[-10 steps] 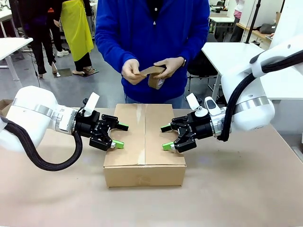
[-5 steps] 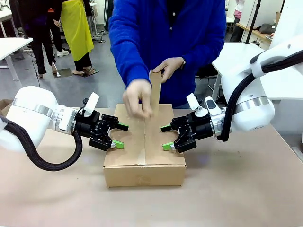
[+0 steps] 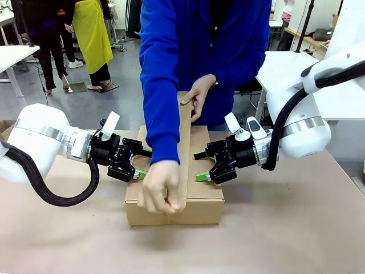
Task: Pack the gift set into the box.
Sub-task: Press and hold the closed box until the human finishes sealing it.
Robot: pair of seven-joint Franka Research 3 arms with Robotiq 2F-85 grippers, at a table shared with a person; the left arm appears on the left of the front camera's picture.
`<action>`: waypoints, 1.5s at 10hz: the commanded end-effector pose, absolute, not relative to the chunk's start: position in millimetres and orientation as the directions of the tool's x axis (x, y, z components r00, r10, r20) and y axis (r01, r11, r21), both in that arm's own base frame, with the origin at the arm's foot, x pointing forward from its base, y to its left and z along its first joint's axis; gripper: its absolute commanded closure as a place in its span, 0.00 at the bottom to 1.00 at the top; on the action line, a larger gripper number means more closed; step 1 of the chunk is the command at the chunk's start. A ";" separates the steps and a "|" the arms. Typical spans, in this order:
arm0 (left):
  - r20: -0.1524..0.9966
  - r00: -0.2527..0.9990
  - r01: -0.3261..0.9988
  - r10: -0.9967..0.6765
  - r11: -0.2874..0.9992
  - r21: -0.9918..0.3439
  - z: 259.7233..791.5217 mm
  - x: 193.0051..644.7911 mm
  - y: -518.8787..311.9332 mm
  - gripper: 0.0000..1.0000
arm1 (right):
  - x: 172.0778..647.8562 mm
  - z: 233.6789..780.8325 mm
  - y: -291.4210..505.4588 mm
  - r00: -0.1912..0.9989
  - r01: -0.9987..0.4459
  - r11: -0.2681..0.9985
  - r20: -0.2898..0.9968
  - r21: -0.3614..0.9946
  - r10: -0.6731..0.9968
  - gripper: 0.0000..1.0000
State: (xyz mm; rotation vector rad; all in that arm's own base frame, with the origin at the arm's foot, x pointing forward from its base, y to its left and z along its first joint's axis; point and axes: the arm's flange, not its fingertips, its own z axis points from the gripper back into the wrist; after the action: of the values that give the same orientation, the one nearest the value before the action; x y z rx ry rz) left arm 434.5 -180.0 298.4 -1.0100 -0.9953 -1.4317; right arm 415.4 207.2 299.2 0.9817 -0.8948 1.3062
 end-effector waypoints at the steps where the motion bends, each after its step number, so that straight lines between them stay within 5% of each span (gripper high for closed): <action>1: 0.955 -0.066 0.996 -0.290 -0.080 0.045 295.9 433.5 -179.6 0.00 | 414.8 297.6 207.6 0.072 -0.997 0.011 0.935 0.073 0.348 0.00; 15: 0.955 -0.066 0.996 -0.290 -0.080 0.045 295.9 433.5 -179.6 0.00 | 414.8 297.6 207.6 0.072 -0.997 0.011 0.935 0.073 0.348 0.00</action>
State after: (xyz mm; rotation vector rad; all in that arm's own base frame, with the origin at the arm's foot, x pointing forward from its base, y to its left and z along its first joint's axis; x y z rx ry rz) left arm 434.5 -180.0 298.5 -1.0099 -0.9955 -1.4317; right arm 415.5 207.2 299.3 0.9816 -0.8951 1.3062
